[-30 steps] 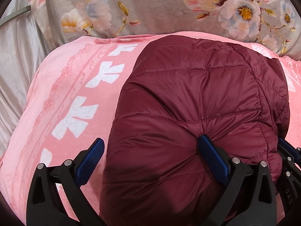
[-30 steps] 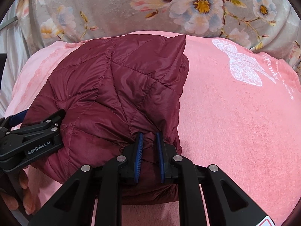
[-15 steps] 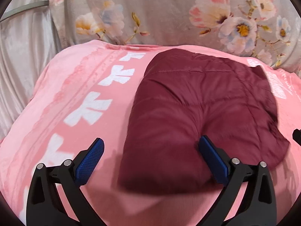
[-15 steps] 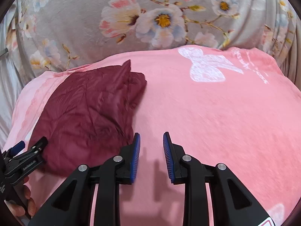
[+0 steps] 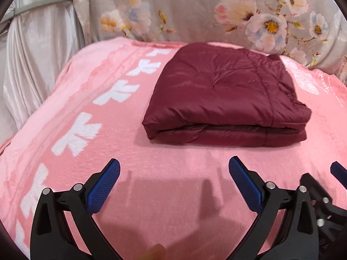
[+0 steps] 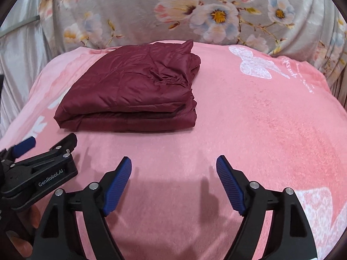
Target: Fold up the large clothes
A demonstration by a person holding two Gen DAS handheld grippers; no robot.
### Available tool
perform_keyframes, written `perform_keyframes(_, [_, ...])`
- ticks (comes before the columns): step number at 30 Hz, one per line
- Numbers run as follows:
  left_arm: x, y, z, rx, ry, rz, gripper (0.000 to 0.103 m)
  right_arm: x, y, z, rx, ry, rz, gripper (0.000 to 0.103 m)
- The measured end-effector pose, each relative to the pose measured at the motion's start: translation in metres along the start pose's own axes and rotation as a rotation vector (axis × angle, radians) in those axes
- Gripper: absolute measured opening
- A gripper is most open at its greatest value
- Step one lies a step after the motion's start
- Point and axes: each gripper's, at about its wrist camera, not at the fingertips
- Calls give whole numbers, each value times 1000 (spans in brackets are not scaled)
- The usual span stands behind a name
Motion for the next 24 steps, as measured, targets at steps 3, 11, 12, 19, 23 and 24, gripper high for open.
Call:
perform_keyframes(3, [-4,5,7,-13,1,-20,98,1,5,6,-11,7,-3,86])
perform_keyframes(11, [-3,8,8,-3,-14,-9,98,-2,10,4,19,-31,-31,86])
perform_keyframes(12, [-3,7,6,2,-15,-10,98,-2,10,3,24,-32,-32,86])
perform_keyframes(19, [-4,9,3,19,-22,-16,98,-2,9,0,40,-30,-30,86])
perform_keyframes(23, [-4,9,2,19,-21,-12,98,0,9,0,35,-25,-21,86])
perform_keyframes(24, [-4,9,2,19,-22,-11,98,0,9,0,34,-23,-20,86])
Point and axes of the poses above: each gripper's, at about its wrist camera, not at the fingertips, and z roughly against the way its jaws point, x to its left, y to its underside, and after that the axes turned 5 degrees about z, right-handed
